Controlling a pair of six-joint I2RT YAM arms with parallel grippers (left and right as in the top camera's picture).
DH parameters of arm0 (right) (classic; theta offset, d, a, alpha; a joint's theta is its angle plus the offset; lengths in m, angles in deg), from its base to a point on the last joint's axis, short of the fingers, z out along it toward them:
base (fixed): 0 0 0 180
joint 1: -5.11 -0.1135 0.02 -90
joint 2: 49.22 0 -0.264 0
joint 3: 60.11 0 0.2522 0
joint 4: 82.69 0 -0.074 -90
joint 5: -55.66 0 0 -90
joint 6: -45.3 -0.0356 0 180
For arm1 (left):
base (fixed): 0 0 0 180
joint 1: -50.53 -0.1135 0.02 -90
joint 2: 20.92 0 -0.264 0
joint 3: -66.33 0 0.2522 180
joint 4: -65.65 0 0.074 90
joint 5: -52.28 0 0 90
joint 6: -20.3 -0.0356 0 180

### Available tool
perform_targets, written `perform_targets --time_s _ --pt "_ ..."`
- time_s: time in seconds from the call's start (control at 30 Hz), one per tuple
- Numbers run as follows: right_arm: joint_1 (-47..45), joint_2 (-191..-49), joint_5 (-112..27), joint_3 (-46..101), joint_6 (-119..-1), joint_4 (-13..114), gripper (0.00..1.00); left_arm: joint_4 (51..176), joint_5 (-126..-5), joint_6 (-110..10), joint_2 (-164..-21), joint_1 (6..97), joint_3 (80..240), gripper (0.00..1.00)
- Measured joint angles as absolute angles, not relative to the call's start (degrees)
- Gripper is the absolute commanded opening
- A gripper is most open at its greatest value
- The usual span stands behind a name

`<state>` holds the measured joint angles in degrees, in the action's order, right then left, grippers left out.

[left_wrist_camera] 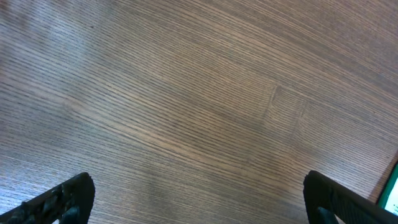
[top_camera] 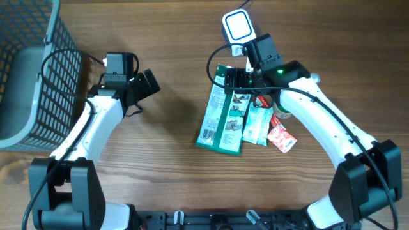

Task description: Scan the item barcode

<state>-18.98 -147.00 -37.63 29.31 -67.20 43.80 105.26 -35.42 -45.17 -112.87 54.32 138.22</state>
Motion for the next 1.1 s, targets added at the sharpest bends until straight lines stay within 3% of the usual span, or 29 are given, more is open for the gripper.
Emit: perform_targets --time_s 0.4,0.7,0.93,1.1 --pt "-19.01 -144.99 -37.52 29.20 -67.20 43.80 1.00 105.26 -35.42 -45.17 -112.87 54.32 138.22 1.00" --pt "-19.09 -118.23 -28.60 29.12 -65.30 44.39 1.00 105.24 -35.42 -45.17 -112.87 54.32 138.22 1.00" --pt "-18.53 -99.68 -26.29 29.12 -50.15 54.49 1.00 105.26 -35.42 -45.14 -112.87 54.32 138.22 1.00" --pt "-11.75 -88.47 -29.11 27.48 -45.89 56.78 1.00 105.24 -35.42 -45.17 -112.87 54.32 138.22 1.00"
